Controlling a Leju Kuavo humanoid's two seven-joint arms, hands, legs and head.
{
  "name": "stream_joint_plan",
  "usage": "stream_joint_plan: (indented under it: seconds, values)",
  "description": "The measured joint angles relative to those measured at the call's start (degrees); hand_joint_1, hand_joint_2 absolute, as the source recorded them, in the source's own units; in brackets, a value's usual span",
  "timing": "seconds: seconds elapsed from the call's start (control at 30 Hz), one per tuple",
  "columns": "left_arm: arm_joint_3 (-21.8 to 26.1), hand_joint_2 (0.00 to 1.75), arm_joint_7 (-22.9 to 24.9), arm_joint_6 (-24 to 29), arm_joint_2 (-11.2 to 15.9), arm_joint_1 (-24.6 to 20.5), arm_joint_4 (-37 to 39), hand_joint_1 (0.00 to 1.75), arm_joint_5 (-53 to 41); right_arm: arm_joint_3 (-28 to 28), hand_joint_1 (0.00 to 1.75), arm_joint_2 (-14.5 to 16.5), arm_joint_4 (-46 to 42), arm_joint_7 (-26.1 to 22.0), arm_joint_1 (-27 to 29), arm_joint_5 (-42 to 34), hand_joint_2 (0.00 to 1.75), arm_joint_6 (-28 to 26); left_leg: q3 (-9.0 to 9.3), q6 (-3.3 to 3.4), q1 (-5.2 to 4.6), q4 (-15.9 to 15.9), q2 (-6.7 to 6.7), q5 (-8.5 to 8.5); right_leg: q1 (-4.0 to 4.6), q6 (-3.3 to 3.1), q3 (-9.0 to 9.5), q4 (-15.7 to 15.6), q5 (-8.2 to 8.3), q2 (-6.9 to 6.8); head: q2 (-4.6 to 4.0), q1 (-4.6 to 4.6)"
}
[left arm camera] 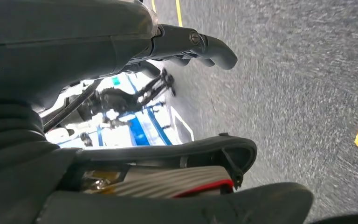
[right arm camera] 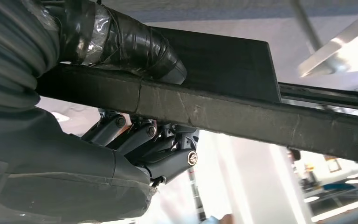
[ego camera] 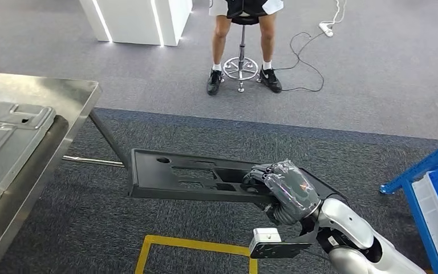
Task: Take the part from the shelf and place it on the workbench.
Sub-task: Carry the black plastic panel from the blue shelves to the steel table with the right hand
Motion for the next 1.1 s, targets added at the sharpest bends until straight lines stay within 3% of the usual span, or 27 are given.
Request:
stream_joint_plan:
  seconds: [0.07, 0.13, 0.17, 0.23, 0.27, 0.33, 0.37, 0.43, 0.47, 0.5, 0.53, 0.6, 0.67, 0.73, 0.8, 0.87, 0.93, 0.97, 1.0, 1.03, 1.1]
  values:
    - [0.00, 1.75, -0.01, 0.01, 0.04, 0.08, 0.00, 0.00, 0.00, 0.00, 1.75, 0.00, -0.10, 0.00, -0.10, 0.00, 1.75, 0.00, 4.16, 0.23, -0.11, -7.92, 1.89, 3.71, 0.07, 0.36, 0.57, 0.03, -0.46, -1.39, 0.00, 0.00]
    - [0.00, 1.75, -0.04, 0.05, 0.09, 0.01, 0.00, 0.00, 0.00, -0.02, 1.75, -0.07, -0.18, 0.01, -0.26, -0.01, 1.75, -0.01, 6.76, 0.79, -0.55, -13.03, 3.45, 5.34, 0.29, 0.93, 0.95, 0.09, -0.88, -2.55, 0.00, 0.04]
    - [0.01, 1.75, -0.08, 0.07, 0.10, -0.03, 0.00, 0.00, 0.01, -0.03, 1.75, -0.10, -0.20, 0.01, -0.30, -0.01, 1.75, -0.01, 6.97, 1.07, -0.81, -13.69, 3.47, 5.32, 0.41, 1.23, 1.06, 0.06, -0.99, -3.11, 0.00, 0.07]
    - [0.02, 1.75, -0.13, 0.13, 0.11, 0.04, 0.01, 0.00, 0.03, -0.05, 1.75, -0.14, -0.25, 0.01, -0.34, -0.02, 1.75, -0.02, 6.99, 1.74, -0.83, -14.14, 2.02, 5.61, 0.28, 1.84, 1.36, -0.03, -1.25, -3.80, 0.00, 0.07]
    - [0.03, 1.75, -0.14, 0.14, 0.11, 0.09, 0.02, 0.00, 0.04, -0.05, 1.75, -0.15, -0.32, 0.01, -0.28, -0.01, 1.75, -0.05, 7.15, 2.10, -0.73, -14.46, 1.34, 5.76, 0.14, 2.08, 1.31, 0.50, -1.81, -2.95, 0.00, 0.07]
    - [0.06, 1.75, -0.14, 0.17, 0.11, 0.08, 0.03, 0.00, 0.08, -0.06, 1.75, -0.25, -0.54, 0.06, -0.04, 0.13, 1.75, -0.21, 7.53, 2.78, -0.47, -14.99, 0.19, 6.02, -0.14, 2.31, -0.48, 4.67, -4.43, 0.43, 0.00, 0.09]
    - [0.09, 1.75, -0.14, 0.20, 0.12, -0.01, 0.03, 0.00, 0.08, -0.06, 1.75, -0.34, -0.61, 0.09, 0.24, 0.22, 1.75, -0.33, 7.56, 2.97, -0.51, -15.02, -0.39, 6.02, -0.15, 2.30, -2.33, 8.30, -6.18, 2.07, 0.00, 0.09]
    - [0.13, 1.75, -0.15, 0.28, 0.15, -0.14, 0.04, 0.00, 0.03, -0.02, 1.75, -0.51, -0.66, 0.19, 1.04, 0.40, 1.75, -0.52, 7.60, 3.18, -0.65, -14.94, -1.84, 5.96, -0.15, 2.31, -6.27, 15.08, -8.31, 3.29, 0.00, 0.09]
    - [0.13, 1.75, -0.13, 0.31, 0.15, -0.15, 0.04, 0.00, -0.04, -0.01, 1.75, -0.55, -0.67, 0.27, 1.44, 0.45, 1.75, -0.56, 7.65, 3.22, -0.73, -14.85, -2.69, 5.90, -0.15, 2.25, -7.24, 16.08, -7.76, 3.46, 0.00, 0.09]
    - [0.13, 1.75, -0.09, 0.33, 0.15, -0.13, 0.04, 0.00, -0.11, 0.01, 1.75, -0.56, -0.68, 0.36, 1.71, 0.49, 1.75, -0.57, 7.75, 3.22, -0.77, -14.72, -3.57, 5.82, -0.14, 2.13, -7.16, 14.91, -6.10, 3.62, 0.00, 0.09]
    - [0.13, 1.75, -0.04, 0.34, 0.13, -0.12, 0.04, 0.00, -0.17, 0.02, 1.75, -0.58, -0.72, 0.44, 1.84, 0.52, 1.75, -0.57, 7.89, 3.18, -0.79, -14.57, -4.39, 5.71, -0.15, 1.96, -6.03, 11.67, -3.61, 4.11, 0.00, 0.09]
    - [0.13, 1.75, 0.02, 0.36, 0.11, -0.20, 0.04, 0.00, -0.25, 0.02, 1.75, -0.69, -0.91, 0.50, 1.91, 0.54, 1.75, -0.58, 8.02, 2.90, -0.82, -14.21, -5.94, 5.43, -0.19, 1.62, -3.12, 4.30, 0.27, 6.71, 0.00, 0.09]
    - [0.13, 1.75, 0.03, 0.40, 0.12, -0.25, 0.04, 0.00, -0.32, 0.03, 1.75, -0.86, -1.16, 0.52, 1.94, 0.55, 1.75, -0.58, 7.74, 2.36, -0.72, -14.06, -7.25, 5.37, -0.10, 1.47, -1.85, 1.13, 1.21, 8.16, 0.00, 0.10]
    - [0.13, 1.75, 0.05, 0.43, 0.15, -0.06, 0.06, 0.00, -0.37, 0.04, 1.75, -0.93, -1.43, 0.57, 1.90, 0.57, 1.75, -0.60, 7.39, 1.70, -0.54, -14.21, -8.20, 5.47, -0.07, 1.16, -1.66, 0.74, 1.29, 7.01, 0.00, 0.09]
    - [0.13, 1.75, 0.27, 0.44, 0.17, 0.10, 0.10, 0.00, -0.37, 0.04, 1.75, -0.94, -1.70, 0.61, 1.96, 0.58, 1.75, -0.64, 6.66, 1.16, -0.68, -12.80, -5.71, 4.45, -0.20, 0.43, -1.14, -0.03, 1.52, 5.52, 0.00, 0.07]
    - [0.13, 1.75, 0.83, 0.45, 0.17, -0.03, 0.13, 0.00, -0.38, 0.04, 1.75, -1.08, -1.97, 0.62, 2.26, 0.59, 1.75, -0.76, 3.99, 0.76, -0.67, -7.28, -1.77, 1.35, -0.07, -0.19, -0.69, -0.55, 1.56, 3.75, 0.00, 0.04]
    - [0.14, 1.75, 1.72, 0.51, 0.15, -0.21, 0.13, 0.00, -0.59, 0.04, 1.75, -1.27, -2.15, 0.63, 2.81, 0.59, 1.75, -0.89, 0.41, 0.33, -0.29, -0.40, -0.50, -1.44, 0.18, -0.40, -0.59, -0.57, 1.38, 1.94, 0.00, 0.04]
    - [0.14, 1.75, 2.19, 0.54, 0.15, -0.24, 0.13, 0.00, -0.77, 0.05, 1.75, -1.34, -2.21, 0.64, 3.10, 0.59, 1.75, -0.92, -0.45, 0.14, -0.10, 1.18, -0.35, -1.56, 0.25, -0.41, -0.53, -0.56, 1.27, 1.05, 0.00, 0.03]
    - [0.14, 1.75, 2.62, 0.56, 0.15, -0.23, 0.13, 0.00, -0.97, 0.05, 1.75, -1.37, -2.27, 0.65, 3.32, 0.59, 1.75, -0.95, -0.19, 0.00, 0.04, 0.61, -0.16, -0.65, 0.28, -0.36, -0.45, -0.55, 1.15, 0.25, 0.00, 0.03]
    - [0.14, 1.75, 2.94, 0.58, 0.15, -0.16, 0.13, 0.00, -1.12, 0.07, 1.75, -1.38, -2.34, 0.66, 3.44, 0.61, 1.75, -0.96, 1.26, -0.07, 0.15, -2.15, 0.22, 1.09, 0.28, -0.25, -0.31, -0.53, 1.01, -0.47, 0.00, 0.03]
    - [0.13, 1.75, 3.26, 0.61, 0.18, -0.06, 0.14, 0.00, -1.21, 0.16, 1.75, -1.32, -2.48, 0.80, 3.46, 0.86, 1.75, -0.95, 5.51, 0.15, 0.05, -10.07, 2.31, 4.33, 0.37, 0.13, 0.12, -0.50, 0.67, -1.74, 0.00, 0.03]
